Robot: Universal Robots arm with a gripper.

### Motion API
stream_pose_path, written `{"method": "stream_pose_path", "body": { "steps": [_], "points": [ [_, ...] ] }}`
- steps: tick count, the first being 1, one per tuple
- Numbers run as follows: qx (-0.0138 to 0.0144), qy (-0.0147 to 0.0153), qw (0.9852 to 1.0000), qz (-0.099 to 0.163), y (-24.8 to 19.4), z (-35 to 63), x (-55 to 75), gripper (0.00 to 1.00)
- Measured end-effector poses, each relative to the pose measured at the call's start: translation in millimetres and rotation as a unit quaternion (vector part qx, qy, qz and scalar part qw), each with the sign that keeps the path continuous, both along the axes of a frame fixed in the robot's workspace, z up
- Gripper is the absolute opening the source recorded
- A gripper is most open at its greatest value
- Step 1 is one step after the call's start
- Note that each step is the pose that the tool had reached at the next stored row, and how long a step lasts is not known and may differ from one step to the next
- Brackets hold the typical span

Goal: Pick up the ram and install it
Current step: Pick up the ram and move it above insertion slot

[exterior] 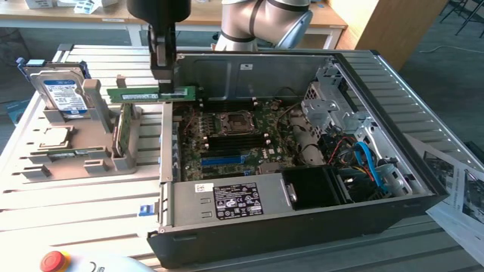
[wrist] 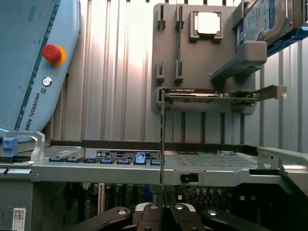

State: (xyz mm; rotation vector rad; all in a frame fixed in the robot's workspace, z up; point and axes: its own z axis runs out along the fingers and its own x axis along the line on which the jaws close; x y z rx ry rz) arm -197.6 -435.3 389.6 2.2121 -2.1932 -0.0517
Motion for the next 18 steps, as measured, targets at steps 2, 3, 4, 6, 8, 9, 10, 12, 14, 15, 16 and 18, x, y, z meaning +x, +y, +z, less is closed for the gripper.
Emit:
{"method": "stream_pose_path", "body": {
  "steps": [2,3,4,6,8,9,10,12,14,15,16,18],
  "points": [
    [0.0,0.0,1.0,0.0,-0.1,0.0,4.2,0.12],
    [0.0,0.0,1.0,0.0,-0.1,0.0,6.4,0.12],
    [0.0,0.0,1.0,0.0,-0.1,0.0,8.6,0.12],
    [0.0,0.0,1.0,0.0,-0.2,0.0,12.8,0.12],
    [0.0,0.0,1.0,0.0,-0.2,0.0,17.0,0.12],
    [0.0,0.0,1.0,0.0,-0.2,0.0,19.0,0.12],
    [0.0,0.0,1.0,0.0,-0.2,0.0,21.1,0.12],
    [0.0,0.0,1.0,0.0,-0.2,0.0,25.2,0.12],
    [0.0,0.0,1.0,0.0,-0.3,0.0,29.4,0.12],
    [0.0,0.0,1.0,0.0,-0.3,0.0,31.6,0.12],
    [-0.0001,0.0,1.0,0.0,-0.3,0.1,33.7,0.12],
    [0.0,0.0,1.0,0.0,-0.3,0.0,38.1,0.12]
  ]
}}
